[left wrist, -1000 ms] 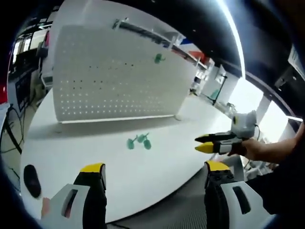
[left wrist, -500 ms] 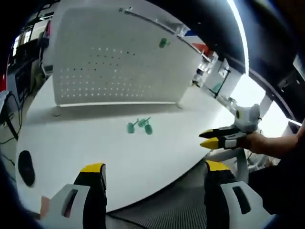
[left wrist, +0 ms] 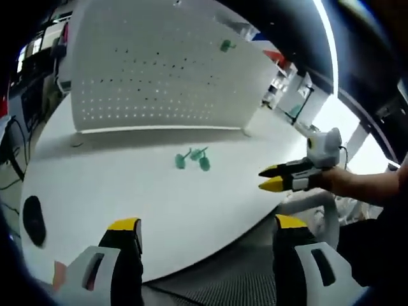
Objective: Insert the hook assembly into the mounting plate slot until the hook locks in place.
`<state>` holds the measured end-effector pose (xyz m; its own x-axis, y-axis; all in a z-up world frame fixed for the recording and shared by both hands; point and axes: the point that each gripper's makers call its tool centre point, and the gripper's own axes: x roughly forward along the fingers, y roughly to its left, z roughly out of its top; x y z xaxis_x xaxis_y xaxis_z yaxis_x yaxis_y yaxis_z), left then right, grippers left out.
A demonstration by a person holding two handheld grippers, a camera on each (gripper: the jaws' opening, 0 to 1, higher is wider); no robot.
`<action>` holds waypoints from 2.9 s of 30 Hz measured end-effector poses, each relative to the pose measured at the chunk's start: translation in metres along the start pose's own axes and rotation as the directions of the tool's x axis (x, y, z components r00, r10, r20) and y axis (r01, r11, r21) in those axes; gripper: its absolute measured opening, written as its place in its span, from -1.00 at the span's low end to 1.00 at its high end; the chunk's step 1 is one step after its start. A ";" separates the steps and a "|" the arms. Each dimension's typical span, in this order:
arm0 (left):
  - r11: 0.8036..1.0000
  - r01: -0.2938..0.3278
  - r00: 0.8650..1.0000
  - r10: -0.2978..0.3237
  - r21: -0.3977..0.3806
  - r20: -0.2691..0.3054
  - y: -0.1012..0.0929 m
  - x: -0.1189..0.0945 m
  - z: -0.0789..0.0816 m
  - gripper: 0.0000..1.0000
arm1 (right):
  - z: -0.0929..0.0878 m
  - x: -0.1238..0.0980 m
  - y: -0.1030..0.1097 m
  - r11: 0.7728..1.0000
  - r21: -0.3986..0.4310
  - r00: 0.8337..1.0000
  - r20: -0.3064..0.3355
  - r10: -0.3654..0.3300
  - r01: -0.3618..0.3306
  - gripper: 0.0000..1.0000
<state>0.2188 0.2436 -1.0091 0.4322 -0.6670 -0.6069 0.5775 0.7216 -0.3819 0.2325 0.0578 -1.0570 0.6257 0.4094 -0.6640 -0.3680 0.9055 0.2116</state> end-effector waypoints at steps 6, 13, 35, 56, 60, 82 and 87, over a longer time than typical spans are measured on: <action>1.000 0.004 1.000 -0.004 -0.006 0.000 0.000 0.003 0.004 0.70 | 0.011 0.025 -0.008 1.000 -0.015 1.000 -0.019 -0.008 0.007 -0.38; 1.000 -0.006 1.000 0.007 -0.031 0.006 0.007 0.005 0.006 0.70 | 0.023 0.062 -0.010 0.999 -0.051 0.999 -0.044 -0.009 0.007 -0.43; 0.997 -0.013 1.000 0.014 -0.079 0.008 0.017 0.008 0.010 0.66 | 0.058 0.129 -0.038 0.998 -0.034 0.996 -0.070 -0.057 0.055 -0.53; 0.995 -0.016 1.000 0.017 -0.094 0.003 0.020 0.009 0.009 0.64 | 0.059 0.133 -0.053 0.996 -0.014 0.986 -0.138 -0.090 0.089 -0.94; 0.996 -0.016 1.000 0.017 -0.091 0.008 0.020 0.009 0.011 0.64 | 0.061 0.130 -0.054 0.996 -0.017 0.987 -0.133 -0.092 0.091 -0.98; 0.998 -0.014 0.999 0.017 -0.058 0.040 0.007 -0.001 0.021 0.66 | 0.075 0.103 -0.049 0.995 -0.035 0.995 -0.044 -0.090 0.089 -1.00; 0.999 -0.013 0.999 0.015 -0.040 0.052 0.005 -0.005 0.027 0.66 | 0.084 0.094 -0.046 0.995 -0.038 0.996 -0.007 -0.093 0.093 -1.00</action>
<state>0.2378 0.2450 -0.9895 0.4766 -0.6646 -0.5755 0.5438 0.7372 -0.4009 0.3660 0.0636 -1.0688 0.6525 0.3227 -0.6856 -0.3344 0.9345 0.1217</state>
